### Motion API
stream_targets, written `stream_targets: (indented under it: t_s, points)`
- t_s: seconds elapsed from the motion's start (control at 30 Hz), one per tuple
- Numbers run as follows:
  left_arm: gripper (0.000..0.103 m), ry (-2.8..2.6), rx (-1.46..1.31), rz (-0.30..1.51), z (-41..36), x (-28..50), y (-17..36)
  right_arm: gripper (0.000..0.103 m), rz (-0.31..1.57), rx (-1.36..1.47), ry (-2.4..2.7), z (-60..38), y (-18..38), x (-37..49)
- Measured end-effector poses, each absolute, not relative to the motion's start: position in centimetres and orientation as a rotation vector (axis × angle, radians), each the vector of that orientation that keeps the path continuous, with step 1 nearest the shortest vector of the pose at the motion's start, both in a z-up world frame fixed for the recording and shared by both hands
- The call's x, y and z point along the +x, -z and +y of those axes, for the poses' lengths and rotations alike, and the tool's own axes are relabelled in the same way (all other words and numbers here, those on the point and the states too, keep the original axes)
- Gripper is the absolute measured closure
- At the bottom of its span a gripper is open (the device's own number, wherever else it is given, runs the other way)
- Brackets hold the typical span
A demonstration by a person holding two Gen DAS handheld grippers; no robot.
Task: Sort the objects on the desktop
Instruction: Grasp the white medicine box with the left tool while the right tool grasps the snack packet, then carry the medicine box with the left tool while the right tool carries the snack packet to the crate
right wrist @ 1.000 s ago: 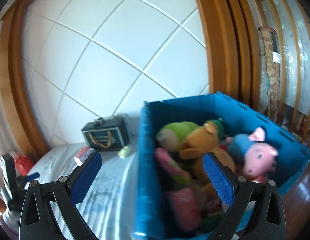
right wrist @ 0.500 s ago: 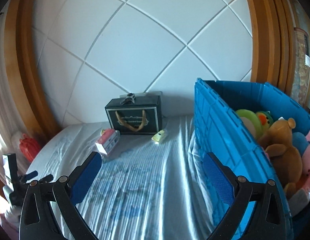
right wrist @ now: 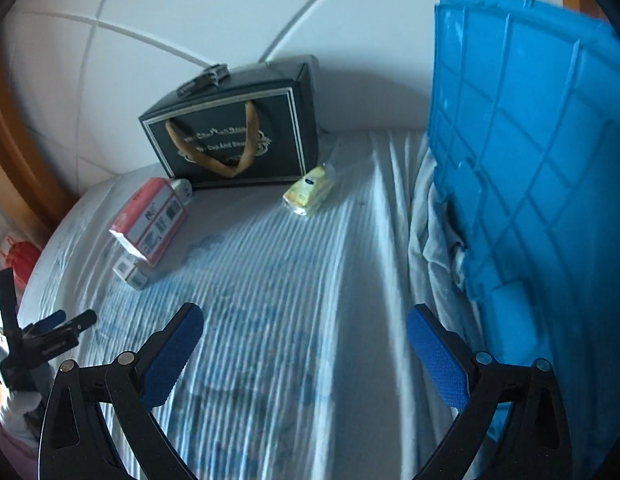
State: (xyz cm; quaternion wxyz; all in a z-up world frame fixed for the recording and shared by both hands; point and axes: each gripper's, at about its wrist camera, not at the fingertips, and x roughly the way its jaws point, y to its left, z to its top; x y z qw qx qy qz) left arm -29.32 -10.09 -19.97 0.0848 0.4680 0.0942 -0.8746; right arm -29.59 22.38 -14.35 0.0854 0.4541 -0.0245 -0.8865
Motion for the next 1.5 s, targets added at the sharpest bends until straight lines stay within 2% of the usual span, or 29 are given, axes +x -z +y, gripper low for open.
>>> stream_targets:
  t_s: [0.17, 0.27, 0.37, 0.5, 0.57, 0.63, 0.67, 0.7, 0.93, 1.23, 1.5]
  points:
    - [0.005, 2.55, 1.447, 0.309, -9.7, -35.3, 23.3, 0.0, -0.091, 1.411, 2.657, 21.9, 19.1, -36.1]
    - [0.005, 2.516, 1.487, 0.36, -10.3, -37.4, 25.0, 0.0, -0.212, 1.419, 2.69, 21.8, 21.0, -40.2]
    - [0.019, 2.49, 1.454, 0.248, -10.5, -38.1, 25.3, 0.0, -0.236, 1.448, 2.696, 20.4, 22.6, -44.6]
    - [0.038, 2.522, 1.465, 0.227, -11.5, -37.4, 24.9, 0.0, -0.099, 1.489, 2.735, 17.6, 24.6, -49.3]
    - [0.038, 2.522, 1.479, 0.221, -12.4, -37.1, 24.8, 0.0, -0.104, 1.531, 2.715, 17.0, 25.9, -51.0]
    - [0.038, 2.513, 1.475, 0.232, -13.1, -36.6, 24.9, 0.01, -0.138, 1.57, 2.692, 16.9, 26.8, -52.0]
    - [0.038, 2.508, 1.472, 0.237, -13.6, -36.4, 24.9, 0.032, -0.147, 1.588, 2.681, 16.8, 27.3, -52.3]
    - [0.038, 2.506, 1.469, 0.243, -14.1, -36.2, 25.0, 0.058, -0.102, 1.589, 2.715, 16.7, 27.2, -52.2]
    - [0.038, 2.547, 1.422, 0.275, -13.9, -33.1, 22.9, 0.063, -0.054, 1.503, 2.689, 16.9, 24.7, -47.5]
    - [0.038, 2.666, 1.312, 0.29, -11.3, -25.6, 16.7, 0.063, -0.1, 1.319, 2.638, 15.8, 17.5, -33.9]
    - [0.038, 2.771, 1.216, 0.261, -8.7, -16.2, 11.0, 0.063, 0.013, 1.175, 2.639, 14.0, 10.9, -21.8]
